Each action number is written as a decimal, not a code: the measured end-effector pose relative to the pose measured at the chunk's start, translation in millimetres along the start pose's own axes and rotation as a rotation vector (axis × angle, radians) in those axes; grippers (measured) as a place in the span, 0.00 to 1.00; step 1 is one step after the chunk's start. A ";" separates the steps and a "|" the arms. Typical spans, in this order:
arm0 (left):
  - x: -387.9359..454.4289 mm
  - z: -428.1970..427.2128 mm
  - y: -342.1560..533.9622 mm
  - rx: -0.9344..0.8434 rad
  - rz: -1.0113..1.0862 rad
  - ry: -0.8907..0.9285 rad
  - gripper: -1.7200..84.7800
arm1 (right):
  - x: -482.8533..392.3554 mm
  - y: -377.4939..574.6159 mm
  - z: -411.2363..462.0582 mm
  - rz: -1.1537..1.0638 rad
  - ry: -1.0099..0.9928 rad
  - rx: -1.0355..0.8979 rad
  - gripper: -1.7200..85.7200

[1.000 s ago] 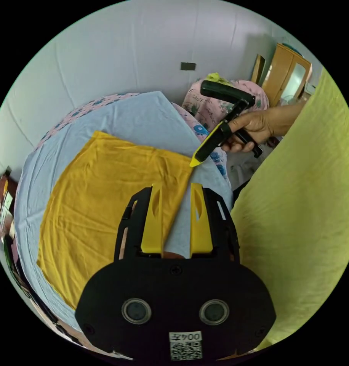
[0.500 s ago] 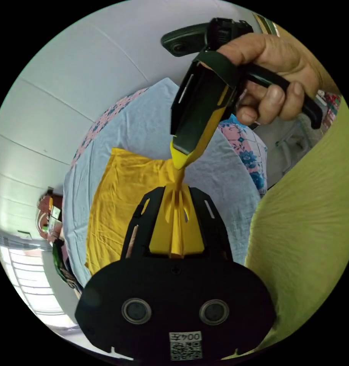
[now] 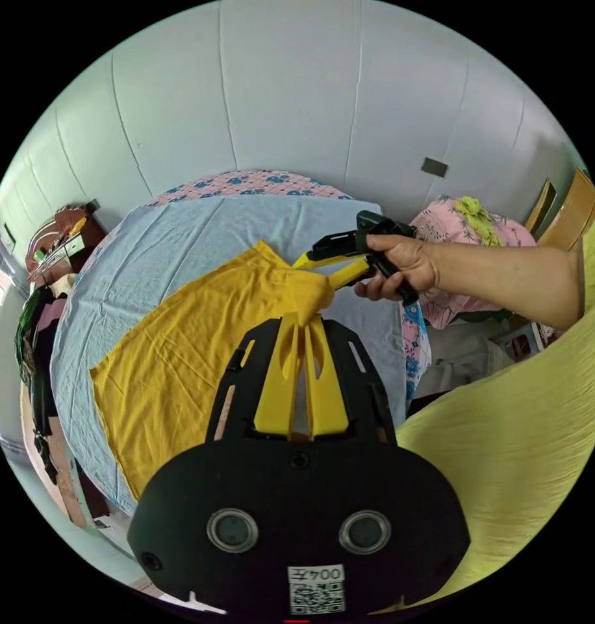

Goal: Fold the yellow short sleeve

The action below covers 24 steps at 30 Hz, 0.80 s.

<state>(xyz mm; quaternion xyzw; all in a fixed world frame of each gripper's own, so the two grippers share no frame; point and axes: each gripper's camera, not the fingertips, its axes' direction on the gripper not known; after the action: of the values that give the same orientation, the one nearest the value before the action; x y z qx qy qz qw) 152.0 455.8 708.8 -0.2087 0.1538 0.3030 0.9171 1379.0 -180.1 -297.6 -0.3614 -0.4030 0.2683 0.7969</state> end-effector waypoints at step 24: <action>-132.4 -65.2 143.9 0.198 -0.370 0.154 0.03 | 1.0 -156.0 176.7 -0.138 0.274 -0.008 0.02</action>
<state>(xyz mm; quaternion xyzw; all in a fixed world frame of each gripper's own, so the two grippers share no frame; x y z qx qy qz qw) -49.2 464.7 664.7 -0.1651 0.2116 0.0963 0.9585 1253.0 -208.7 -100.5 -0.3690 -0.3156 0.1596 0.8595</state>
